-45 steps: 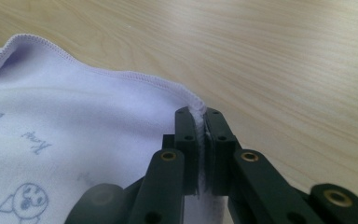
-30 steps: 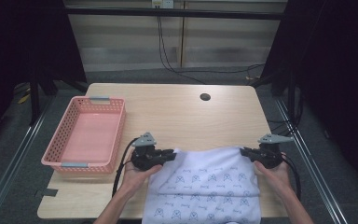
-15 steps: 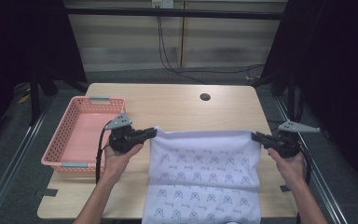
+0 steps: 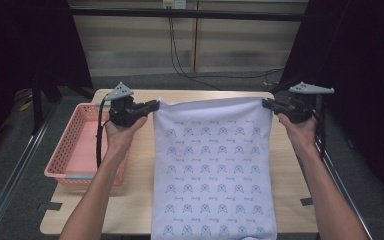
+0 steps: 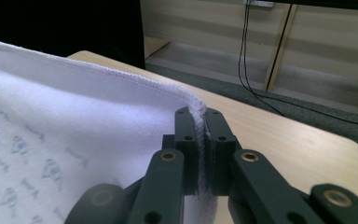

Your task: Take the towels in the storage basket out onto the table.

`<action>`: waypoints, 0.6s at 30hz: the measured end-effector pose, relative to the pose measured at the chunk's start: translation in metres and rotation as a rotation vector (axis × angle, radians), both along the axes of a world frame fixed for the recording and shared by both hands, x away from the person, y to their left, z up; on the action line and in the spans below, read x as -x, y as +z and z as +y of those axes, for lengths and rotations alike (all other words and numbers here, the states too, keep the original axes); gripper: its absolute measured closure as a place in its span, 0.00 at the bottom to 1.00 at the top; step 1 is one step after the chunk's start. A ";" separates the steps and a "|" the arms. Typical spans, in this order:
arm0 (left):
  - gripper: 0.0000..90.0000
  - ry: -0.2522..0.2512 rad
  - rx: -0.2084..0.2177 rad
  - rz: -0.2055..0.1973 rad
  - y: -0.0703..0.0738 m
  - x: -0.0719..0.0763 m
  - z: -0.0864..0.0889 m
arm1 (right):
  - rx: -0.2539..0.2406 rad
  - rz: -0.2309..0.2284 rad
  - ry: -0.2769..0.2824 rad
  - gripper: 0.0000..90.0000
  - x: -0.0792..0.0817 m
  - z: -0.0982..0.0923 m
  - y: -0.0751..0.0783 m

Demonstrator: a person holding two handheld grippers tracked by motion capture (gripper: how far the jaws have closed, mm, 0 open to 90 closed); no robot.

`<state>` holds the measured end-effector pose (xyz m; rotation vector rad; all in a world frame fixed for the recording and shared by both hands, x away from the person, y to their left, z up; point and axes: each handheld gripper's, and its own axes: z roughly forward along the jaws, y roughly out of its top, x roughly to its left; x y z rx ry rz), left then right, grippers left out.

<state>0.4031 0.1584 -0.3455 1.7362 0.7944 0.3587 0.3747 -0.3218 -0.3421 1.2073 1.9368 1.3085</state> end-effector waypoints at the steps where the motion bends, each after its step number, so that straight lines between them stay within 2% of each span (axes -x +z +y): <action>1: 0.95 0.000 0.000 0.000 0.000 0.000 0.000 | 0.000 0.000 0.000 0.95 0.000 0.000 0.000; 2: 0.92 0.038 -0.002 0.020 -0.004 -0.014 0.002 | -0.002 0.005 0.001 0.95 -0.017 0.005 0.002; 3: 0.89 0.038 -0.002 0.020 -0.004 -0.014 0.002 | -0.002 0.005 0.001 0.95 -0.017 0.005 0.002; 4: 0.89 0.059 0.006 0.035 -0.008 -0.019 0.003 | -0.004 0.014 -0.007 0.94 -0.026 0.006 -0.001; 5: 0.84 0.079 -0.003 0.048 -0.013 -0.025 0.005 | 0.003 0.033 -0.020 0.91 -0.034 0.007 -0.006; 6: 0.78 0.106 -0.012 0.070 -0.022 -0.032 0.007 | 0.057 0.061 -0.093 0.78 -0.046 0.009 -0.020; 7: 0.76 0.106 -0.012 0.070 -0.022 -0.032 0.007 | 0.057 0.061 -0.093 0.78 -0.046 0.009 -0.020; 8: 0.77 0.088 -0.013 0.088 -0.027 -0.035 0.009 | 0.083 0.075 -0.142 0.71 -0.051 0.006 -0.036; 9: 0.77 0.077 -0.010 0.097 -0.030 -0.035 0.011 | 0.083 0.075 -0.142 0.71 -0.051 0.006 -0.036; 10: 0.77 0.090 -0.009 0.103 -0.032 -0.034 0.013 | 0.070 0.079 -0.146 0.68 -0.051 0.004 -0.041; 11: 0.77 0.064 0.005 0.113 -0.034 -0.032 0.014 | 0.058 0.094 -0.144 0.67 -0.049 0.000 -0.047; 12: 0.78 0.044 -0.027 0.108 -0.037 -0.025 0.010 | 0.052 0.115 -0.132 0.64 -0.043 -0.005 -0.055; 13: 0.78 0.044 -0.027 0.108 -0.037 -0.025 0.010 | 0.052 0.115 -0.132 0.64 -0.043 -0.005 -0.055; 14: 0.78 0.007 -0.002 0.120 -0.040 -0.017 0.005 | 0.049 0.127 -0.112 0.62 -0.035 -0.007 -0.060; 15: 0.77 0.007 -0.002 0.120 -0.040 -0.017 0.005 | 0.049 0.131 -0.097 0.61 -0.029 -0.008 -0.061; 16: 0.77 -0.017 -0.017 0.116 -0.044 -0.006 -0.001 | 0.040 0.128 -0.094 0.60 -0.021 -0.008 -0.061; 17: 0.77 -0.017 -0.017 0.116 -0.044 -0.006 -0.001 | 0.040 0.128 -0.094 0.60 -0.021 -0.008 -0.061; 18: 0.77 -0.041 -0.017 0.132 -0.049 0.001 -0.004 | 0.029 0.124 -0.073 0.59 -0.013 -0.008 -0.062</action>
